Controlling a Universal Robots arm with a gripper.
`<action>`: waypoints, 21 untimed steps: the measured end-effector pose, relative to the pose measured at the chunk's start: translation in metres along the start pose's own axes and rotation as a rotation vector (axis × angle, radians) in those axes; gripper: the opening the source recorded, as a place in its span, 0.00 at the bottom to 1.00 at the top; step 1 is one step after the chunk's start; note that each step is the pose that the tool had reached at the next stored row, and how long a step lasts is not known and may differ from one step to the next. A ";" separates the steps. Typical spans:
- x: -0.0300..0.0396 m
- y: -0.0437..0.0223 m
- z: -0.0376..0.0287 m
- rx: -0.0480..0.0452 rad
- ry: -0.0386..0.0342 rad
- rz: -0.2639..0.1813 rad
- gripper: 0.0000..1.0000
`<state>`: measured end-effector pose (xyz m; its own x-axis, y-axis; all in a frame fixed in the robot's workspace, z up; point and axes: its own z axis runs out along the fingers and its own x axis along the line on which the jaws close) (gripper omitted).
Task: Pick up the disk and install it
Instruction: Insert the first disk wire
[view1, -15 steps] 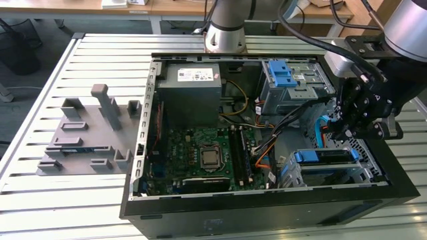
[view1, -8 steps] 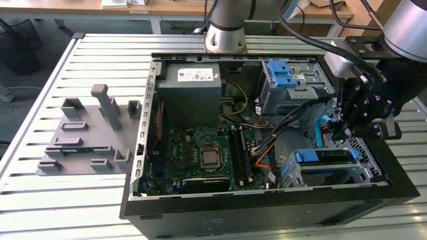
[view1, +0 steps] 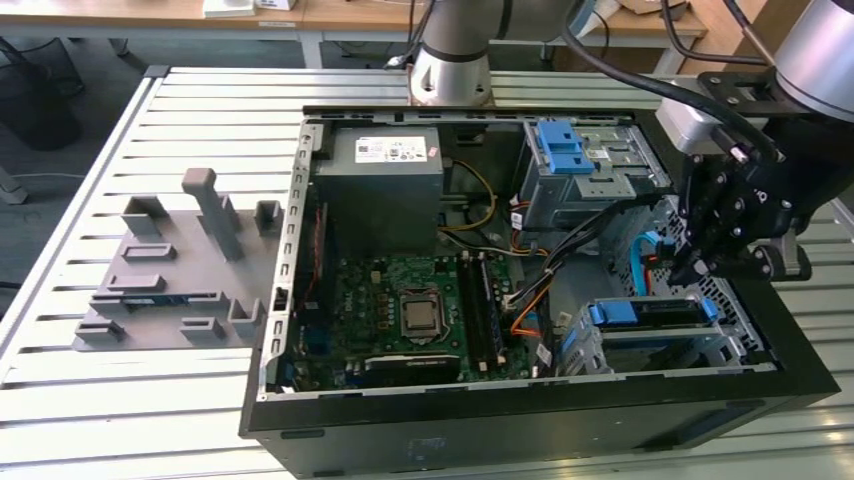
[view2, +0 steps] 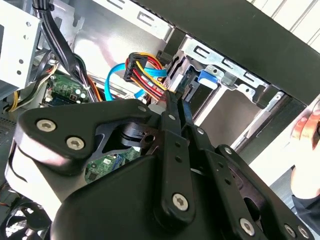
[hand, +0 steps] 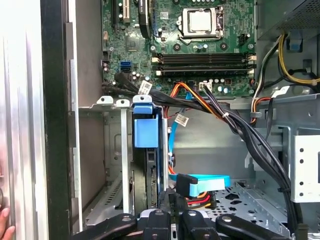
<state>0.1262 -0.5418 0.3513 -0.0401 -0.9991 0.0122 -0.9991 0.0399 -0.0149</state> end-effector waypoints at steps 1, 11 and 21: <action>0.0003 -0.0001 0.0002 -0.0009 0.0001 0.001 0.16; 0.0061 -0.0004 0.0035 -0.0027 0.0013 0.017 0.16; 0.0093 -0.0005 0.0066 -0.0062 0.0016 0.045 0.16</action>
<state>0.1264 -0.5512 0.3449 -0.0855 -0.9962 0.0133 -0.9963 0.0854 -0.0093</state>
